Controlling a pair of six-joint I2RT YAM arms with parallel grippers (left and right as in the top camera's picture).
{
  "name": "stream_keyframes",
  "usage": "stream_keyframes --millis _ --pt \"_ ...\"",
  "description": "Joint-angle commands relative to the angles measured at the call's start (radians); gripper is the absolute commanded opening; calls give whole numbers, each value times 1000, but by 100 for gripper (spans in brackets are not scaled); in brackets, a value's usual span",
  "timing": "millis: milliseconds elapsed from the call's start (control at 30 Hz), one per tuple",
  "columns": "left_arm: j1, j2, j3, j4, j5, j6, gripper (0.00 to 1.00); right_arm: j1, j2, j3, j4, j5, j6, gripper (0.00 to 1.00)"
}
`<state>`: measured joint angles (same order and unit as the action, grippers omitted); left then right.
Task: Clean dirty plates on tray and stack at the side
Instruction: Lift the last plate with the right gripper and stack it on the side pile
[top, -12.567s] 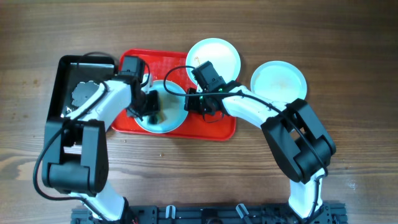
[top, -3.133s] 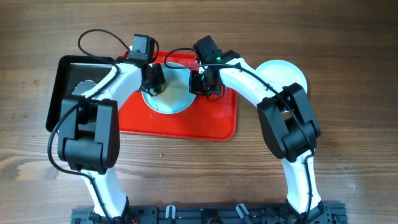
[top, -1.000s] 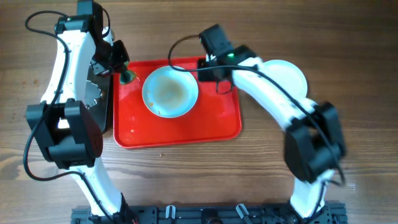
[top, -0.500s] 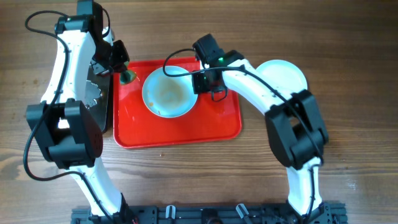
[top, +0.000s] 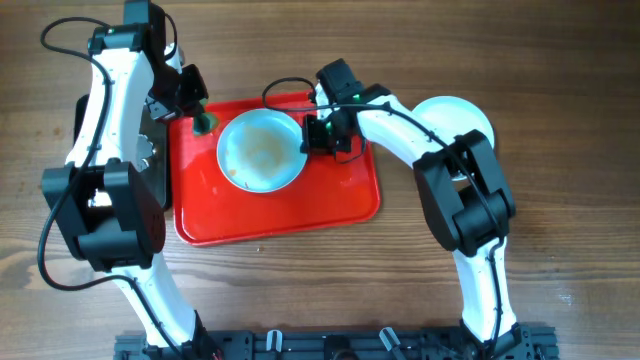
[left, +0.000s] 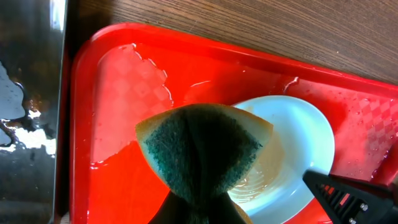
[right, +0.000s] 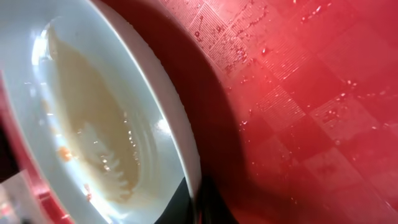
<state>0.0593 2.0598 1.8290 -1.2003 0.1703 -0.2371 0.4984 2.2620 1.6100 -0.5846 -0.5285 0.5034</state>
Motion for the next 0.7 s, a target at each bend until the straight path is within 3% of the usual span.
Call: stream_keyframes --millis 0,233,667 --pt "-3 -18 2 4 19 21 4 -46 -12 2 27 -238 -37 4" --pt "-3 -18 2 7 19 21 4 -88 -88 2 24 -309 -89 4" --pt "-3 -18 2 15 19 21 4 -66 -452 2 -240 636 -190 4"
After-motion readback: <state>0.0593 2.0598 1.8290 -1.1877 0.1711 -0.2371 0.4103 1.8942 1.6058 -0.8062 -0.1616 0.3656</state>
